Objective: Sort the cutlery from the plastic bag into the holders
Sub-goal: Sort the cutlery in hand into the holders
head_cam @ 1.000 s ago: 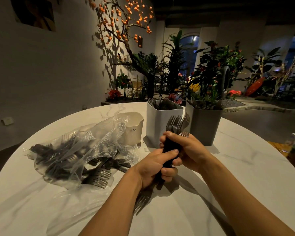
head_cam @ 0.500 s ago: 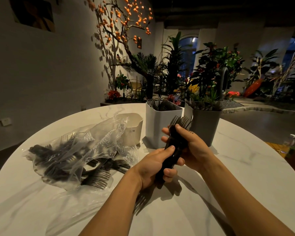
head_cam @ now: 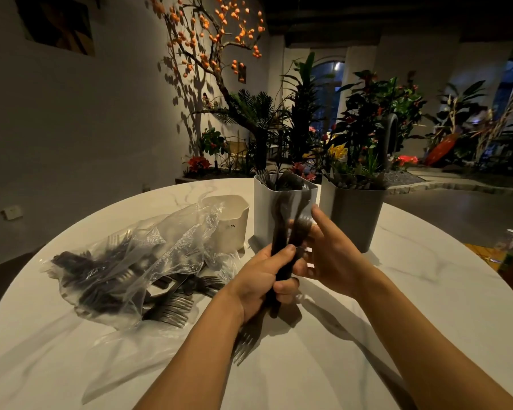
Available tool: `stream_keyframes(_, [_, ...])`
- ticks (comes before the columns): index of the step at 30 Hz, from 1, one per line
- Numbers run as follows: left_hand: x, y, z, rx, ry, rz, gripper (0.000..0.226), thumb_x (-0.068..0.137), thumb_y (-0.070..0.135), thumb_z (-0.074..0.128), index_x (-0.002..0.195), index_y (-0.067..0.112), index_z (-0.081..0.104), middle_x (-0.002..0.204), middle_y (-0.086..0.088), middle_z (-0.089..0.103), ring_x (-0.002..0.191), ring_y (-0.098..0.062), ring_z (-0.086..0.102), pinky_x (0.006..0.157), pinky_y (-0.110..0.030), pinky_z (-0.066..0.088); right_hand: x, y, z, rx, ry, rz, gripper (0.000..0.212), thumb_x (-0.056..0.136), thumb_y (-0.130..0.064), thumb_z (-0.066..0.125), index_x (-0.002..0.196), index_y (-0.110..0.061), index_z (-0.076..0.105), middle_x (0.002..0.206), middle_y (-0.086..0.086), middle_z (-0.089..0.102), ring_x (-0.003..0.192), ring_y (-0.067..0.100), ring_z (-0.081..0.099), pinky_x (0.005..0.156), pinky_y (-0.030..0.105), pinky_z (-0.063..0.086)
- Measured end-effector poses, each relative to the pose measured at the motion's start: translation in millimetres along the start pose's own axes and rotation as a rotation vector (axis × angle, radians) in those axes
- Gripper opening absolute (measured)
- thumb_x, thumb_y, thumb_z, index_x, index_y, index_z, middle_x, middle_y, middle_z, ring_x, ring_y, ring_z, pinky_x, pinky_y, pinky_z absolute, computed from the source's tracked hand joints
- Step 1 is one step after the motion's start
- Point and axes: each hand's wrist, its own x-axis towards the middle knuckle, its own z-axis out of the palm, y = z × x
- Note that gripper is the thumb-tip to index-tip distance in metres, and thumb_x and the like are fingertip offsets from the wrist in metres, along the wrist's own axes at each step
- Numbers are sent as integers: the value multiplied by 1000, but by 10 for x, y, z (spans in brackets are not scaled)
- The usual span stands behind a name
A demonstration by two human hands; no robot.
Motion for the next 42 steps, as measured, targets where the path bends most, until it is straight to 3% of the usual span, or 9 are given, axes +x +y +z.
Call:
stream_keyframes(6, [2, -14, 14, 65, 127, 59, 26, 109, 29, 43, 126, 16, 57, 78, -1, 63, 48, -7, 40, 44, -19, 39, 17, 19, 46, -450, 55, -104, 56, 76, -52, 76, 112, -10, 62, 76, 3, 62, 55, 5, 52, 52, 18, 37])
stream_keyframes(10, [-16, -12, 56, 98, 169, 52, 25, 108, 31, 46, 124, 19, 60, 79, -4, 68, 55, -11, 52, 49, -23, 45, 13, -13, 5, -436, 27, -24, 68, 69, -52, 79, 110, -1, 62, 76, 12, 57, 52, 9, 45, 49, 19, 32])
stream_keyframes(13, [-19, -19, 40, 90, 197, 44, 32, 105, 35, 51, 130, 17, 58, 95, -14, 74, 61, -16, 62, 53, -26, 51, -27, -81, -92, -430, 28, 11, 54, 66, -50, 80, 90, -3, 64, 70, 12, 56, 50, 10, 41, 47, 20, 29])
stream_keyframes(18, [-37, -22, 40, 140, 197, 2, 36, 106, 38, 49, 136, 19, 53, 116, -16, 74, 74, -23, 72, 59, -28, 56, -88, -149, -204, -441, 47, -18, 53, 74, -42, 78, 92, 6, 66, 75, 15, 59, 52, 12, 43, 48, 20, 31])
stream_keyframes(22, [-56, -13, 72, 21, 148, -28, 33, 107, 34, 46, 135, 18, 51, 116, -13, 75, 69, -23, 69, 58, -28, 52, -179, -239, -373, 89, -14, -171, 32, 92, -38, 65, 69, -16, 59, 57, -4, 43, 48, 8, 35, 50, 22, 20])
stream_keyframes(26, [11, -30, 36, -19, 168, -13, 20, 106, 28, 48, 122, 17, 53, 82, -3, 65, 51, -11, 46, 45, -21, 33, -237, -263, -330, 449, 46, -160, 22, 87, -30, 65, 86, -9, 60, 67, 0, 59, 52, 6, 56, 45, 12, 45])
stream_keyframes(30, [55, -4, -2, -66, 216, 39, 14, 105, 32, 50, 106, 21, 59, 63, 5, 39, 44, -5, 27, 40, -17, 18, -134, -185, -277, 243, 88, -179, 11, 81, -10, 70, 83, -5, 60, 83, 13, 65, 70, 15, 67, 61, 18, 57])
stream_keyframes(34, [87, -7, -38, -41, 308, 175, 29, 85, 38, 74, 81, 23, 50, 60, 7, 31, 45, -7, 21, 38, -18, 19, -74, -137, -221, 17, 243, -161, 16, 89, 5, 64, 76, -2, 60, 79, 18, 64, 69, 23, 70, 65, 25, 59])
stream_keyframes(42, [188, -96, -3, 385, 699, 267, 46, 97, 53, 59, 91, 8, 67, 65, 1, 62, 55, -9, 57, 47, -19, 43, -40, -15, 38, -648, -67, -48, 9, 89, -1, 70, 98, -3, 68, 89, 6, 75, 82, 16, 72, 71, 21, 54])
